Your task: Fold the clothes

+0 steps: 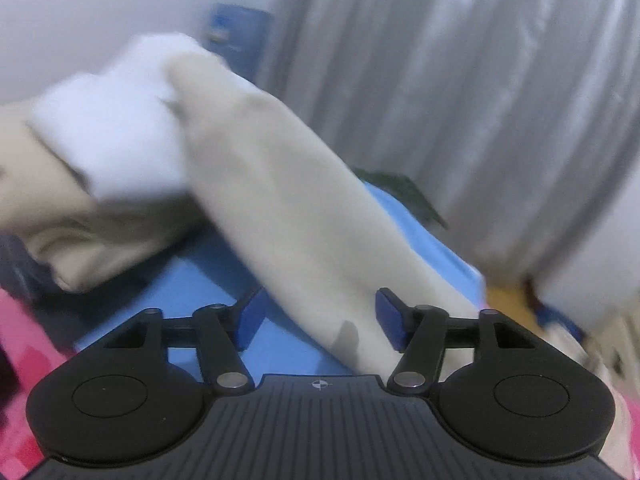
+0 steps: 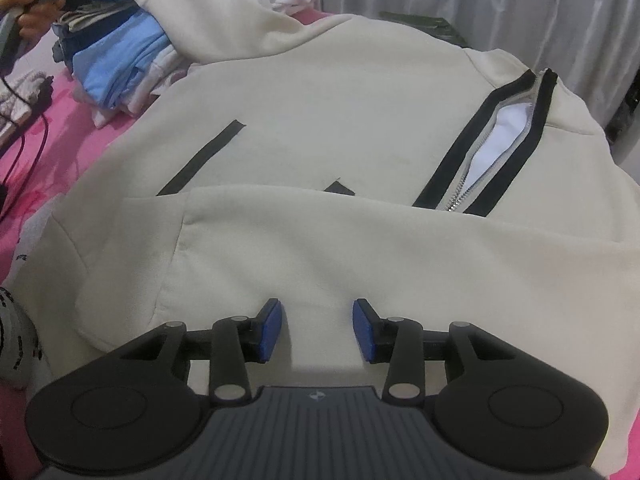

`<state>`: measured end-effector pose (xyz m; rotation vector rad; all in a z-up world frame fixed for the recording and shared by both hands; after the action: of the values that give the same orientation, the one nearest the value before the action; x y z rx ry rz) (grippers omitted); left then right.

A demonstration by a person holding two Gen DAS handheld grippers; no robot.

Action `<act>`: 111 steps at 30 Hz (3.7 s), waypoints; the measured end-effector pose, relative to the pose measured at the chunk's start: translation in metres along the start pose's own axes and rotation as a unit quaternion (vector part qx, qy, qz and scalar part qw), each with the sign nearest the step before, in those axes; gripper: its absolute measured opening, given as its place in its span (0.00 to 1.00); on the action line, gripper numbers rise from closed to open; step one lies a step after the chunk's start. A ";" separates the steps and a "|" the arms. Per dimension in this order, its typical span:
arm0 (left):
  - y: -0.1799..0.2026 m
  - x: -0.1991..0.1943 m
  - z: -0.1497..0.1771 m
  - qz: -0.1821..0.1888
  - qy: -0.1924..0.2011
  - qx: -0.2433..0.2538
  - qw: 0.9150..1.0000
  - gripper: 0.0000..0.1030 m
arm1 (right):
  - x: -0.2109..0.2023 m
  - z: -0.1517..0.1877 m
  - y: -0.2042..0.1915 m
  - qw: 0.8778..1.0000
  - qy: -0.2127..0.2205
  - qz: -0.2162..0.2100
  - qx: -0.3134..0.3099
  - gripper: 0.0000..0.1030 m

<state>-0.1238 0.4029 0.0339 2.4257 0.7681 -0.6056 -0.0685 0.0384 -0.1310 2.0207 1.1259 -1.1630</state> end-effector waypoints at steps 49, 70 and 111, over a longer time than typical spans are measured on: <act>0.177 -0.071 0.201 0.365 -0.236 0.455 0.777 0.32 | -0.080 0.044 0.149 0.925 0.139 0.052 0.349 0.44; 0.065 0.045 0.117 0.222 -0.269 -0.067 0.935 0.37 | 0.065 -0.269 -0.057 0.991 0.042 -0.057 -0.115 0.37; 0.067 0.051 0.136 0.242 -0.281 0.028 0.928 0.40 | 0.065 -0.316 0.052 0.987 0.021 -0.069 0.142 0.43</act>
<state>-0.0787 0.2950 -0.0754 2.1868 -0.0841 -1.0478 0.1276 0.2816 -0.0348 2.2164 1.1935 -1.4255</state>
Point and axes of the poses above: each gripper's, at about its wrist camera, not at the fingertips, and x roughly the way its jaws point, y to its right, z to its underside, the point moved 1 cm from there along x, roughly the way its jaws point, and after that the axes turned 6 degrees about z, right-handed, at the moved point
